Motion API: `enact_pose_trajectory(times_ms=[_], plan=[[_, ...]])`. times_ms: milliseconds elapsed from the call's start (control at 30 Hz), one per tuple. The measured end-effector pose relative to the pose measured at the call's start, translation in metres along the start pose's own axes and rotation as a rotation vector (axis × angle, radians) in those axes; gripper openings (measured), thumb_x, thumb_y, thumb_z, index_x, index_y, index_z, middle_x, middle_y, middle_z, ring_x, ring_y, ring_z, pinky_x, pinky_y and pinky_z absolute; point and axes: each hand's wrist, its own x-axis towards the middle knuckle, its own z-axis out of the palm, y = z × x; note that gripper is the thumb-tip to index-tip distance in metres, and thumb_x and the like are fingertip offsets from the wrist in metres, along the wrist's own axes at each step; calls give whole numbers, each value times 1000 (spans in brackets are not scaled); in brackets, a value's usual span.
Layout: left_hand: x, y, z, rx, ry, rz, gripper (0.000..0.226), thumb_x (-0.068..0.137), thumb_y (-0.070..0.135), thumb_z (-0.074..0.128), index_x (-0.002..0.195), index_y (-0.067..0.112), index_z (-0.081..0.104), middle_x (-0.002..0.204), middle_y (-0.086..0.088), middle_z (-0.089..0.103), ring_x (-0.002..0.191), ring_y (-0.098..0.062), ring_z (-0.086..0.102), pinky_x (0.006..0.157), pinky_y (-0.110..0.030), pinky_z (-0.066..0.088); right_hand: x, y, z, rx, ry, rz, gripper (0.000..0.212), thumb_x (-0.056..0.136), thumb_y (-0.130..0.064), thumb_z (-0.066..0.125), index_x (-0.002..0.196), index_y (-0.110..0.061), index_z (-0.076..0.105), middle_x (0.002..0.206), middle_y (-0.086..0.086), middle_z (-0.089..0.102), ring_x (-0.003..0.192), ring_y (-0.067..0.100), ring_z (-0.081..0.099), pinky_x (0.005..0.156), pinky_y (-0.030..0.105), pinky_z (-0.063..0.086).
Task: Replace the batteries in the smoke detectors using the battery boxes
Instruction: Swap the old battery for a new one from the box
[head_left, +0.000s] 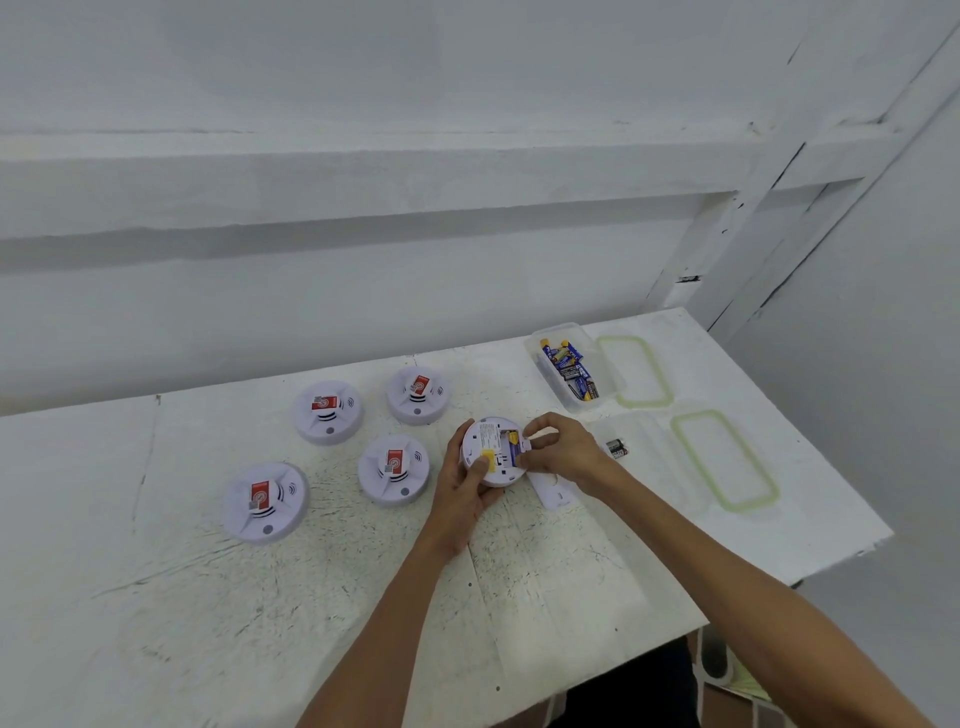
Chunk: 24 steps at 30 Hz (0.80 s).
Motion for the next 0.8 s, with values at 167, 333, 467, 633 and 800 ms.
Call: enact_pose_trajectory(times_ms=[167,333,467,633,800], plan=[[-1,1,1,-28,6,-2,52,109,11,50,156,32,40,148,-2,61,131,-26,64,97,-41,61,-5,-17,-6,-262,-65,-146,23,77,-15,84,96,-13,69,84,9,77,75,23,74,62,29,58],[-1,-1,0,3,13,-3,51,108,12,52,153,35,42,150,0,58,133,-22,63,99,-42,59,20,-39,-38,-518,255,-335,14,92,-16,61,85,-13,73,75,0,73,65,20,70,71,35,58],[-1,0,2,10,12,2,50,109,13,51,152,37,43,150,1,59,132,-21,63,98,-39,59,58,-43,-65,-624,448,-299,24,88,0,50,89,-4,73,85,15,72,79,33,66,68,42,56],[-1,0,2,7,9,0,52,109,13,50,155,34,39,151,1,57,132,-22,63,99,-39,59,88,-44,-74,-839,345,-60,31,92,-3,52,119,-9,66,116,22,57,94,39,63,69,35,49],[1,-2,1,28,13,7,52,109,14,50,155,36,39,153,0,56,134,-23,61,102,-42,57,100,-36,-68,-916,330,37,25,91,-8,58,115,-3,62,107,17,53,82,31,55,63,31,44]])
